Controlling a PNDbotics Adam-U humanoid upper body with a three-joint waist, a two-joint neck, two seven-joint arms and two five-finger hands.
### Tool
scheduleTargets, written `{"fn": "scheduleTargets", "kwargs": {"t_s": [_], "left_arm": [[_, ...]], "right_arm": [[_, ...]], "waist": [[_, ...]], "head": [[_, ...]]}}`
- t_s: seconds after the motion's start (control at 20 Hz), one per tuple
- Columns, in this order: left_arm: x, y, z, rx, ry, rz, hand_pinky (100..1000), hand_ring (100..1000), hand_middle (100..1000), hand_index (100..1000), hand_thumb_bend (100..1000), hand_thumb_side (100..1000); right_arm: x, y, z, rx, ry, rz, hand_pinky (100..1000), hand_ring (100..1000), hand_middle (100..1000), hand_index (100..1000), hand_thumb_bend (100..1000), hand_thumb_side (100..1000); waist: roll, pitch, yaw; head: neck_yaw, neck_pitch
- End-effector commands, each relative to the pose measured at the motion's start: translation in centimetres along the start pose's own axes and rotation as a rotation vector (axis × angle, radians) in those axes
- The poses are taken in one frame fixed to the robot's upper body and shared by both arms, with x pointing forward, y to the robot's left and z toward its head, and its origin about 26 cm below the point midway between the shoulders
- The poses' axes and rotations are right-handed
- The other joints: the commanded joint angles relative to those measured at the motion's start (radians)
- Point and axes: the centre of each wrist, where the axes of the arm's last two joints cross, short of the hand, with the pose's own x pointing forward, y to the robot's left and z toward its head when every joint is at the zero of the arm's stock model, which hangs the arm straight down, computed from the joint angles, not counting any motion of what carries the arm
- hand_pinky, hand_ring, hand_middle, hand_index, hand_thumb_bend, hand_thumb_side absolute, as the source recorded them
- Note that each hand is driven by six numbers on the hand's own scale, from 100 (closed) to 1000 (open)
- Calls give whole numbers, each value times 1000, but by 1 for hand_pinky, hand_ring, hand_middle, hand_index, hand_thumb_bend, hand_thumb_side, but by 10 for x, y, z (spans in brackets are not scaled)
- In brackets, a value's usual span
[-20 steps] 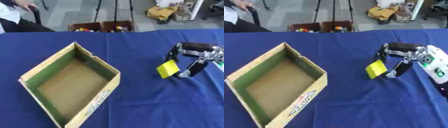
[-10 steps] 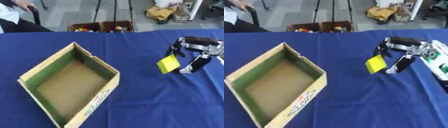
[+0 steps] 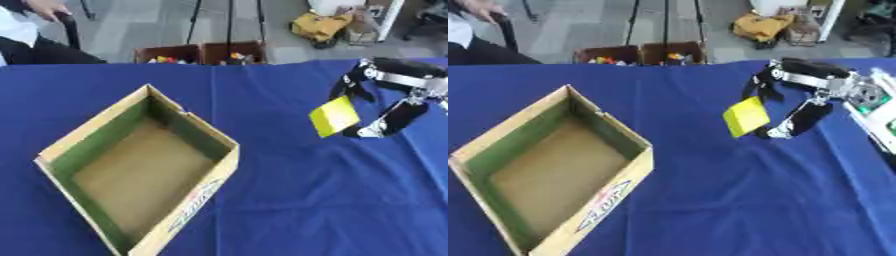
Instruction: Pick up objects on the table and place them in the box.
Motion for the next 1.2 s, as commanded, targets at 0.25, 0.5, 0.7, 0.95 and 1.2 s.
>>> {"fn": "scheduleTargets", "kwargs": {"t_s": [0.25,0.5,0.7,0.95,1.2], "left_arm": [[6,3,-7,-35,-12,-13,761,746,886,969,100,1000],[6,2,-7,-39,-7,-8,761,746,887,969,100,1000],[6,2,-6,-44,-5,-4,761,746,887,969,100,1000],[6,2,-7,-48,-4,2,761,746,887,969,100,1000],[5,2,-8,-51,-3,6,761,746,887,969,100,1000]], "right_arm": [[30,-41,0,-87,-96,46,548,539,191,323,100,111],[46,-52,-11,-112,-168,30,547,539,189,322,100,109],[58,-60,-24,-121,-225,1,549,539,187,319,100,103],[71,-69,-40,-125,-295,-35,549,539,186,318,100,100],[79,-74,-51,-126,-334,-57,549,538,186,317,100,100]], "waist": [[-21,-35,10],[-28,-41,24],[-32,-46,43],[-42,-51,71],[-51,-52,90]], "head": [[-9,-7],[-17,-3],[-26,2],[-38,4],[-46,4]]}}
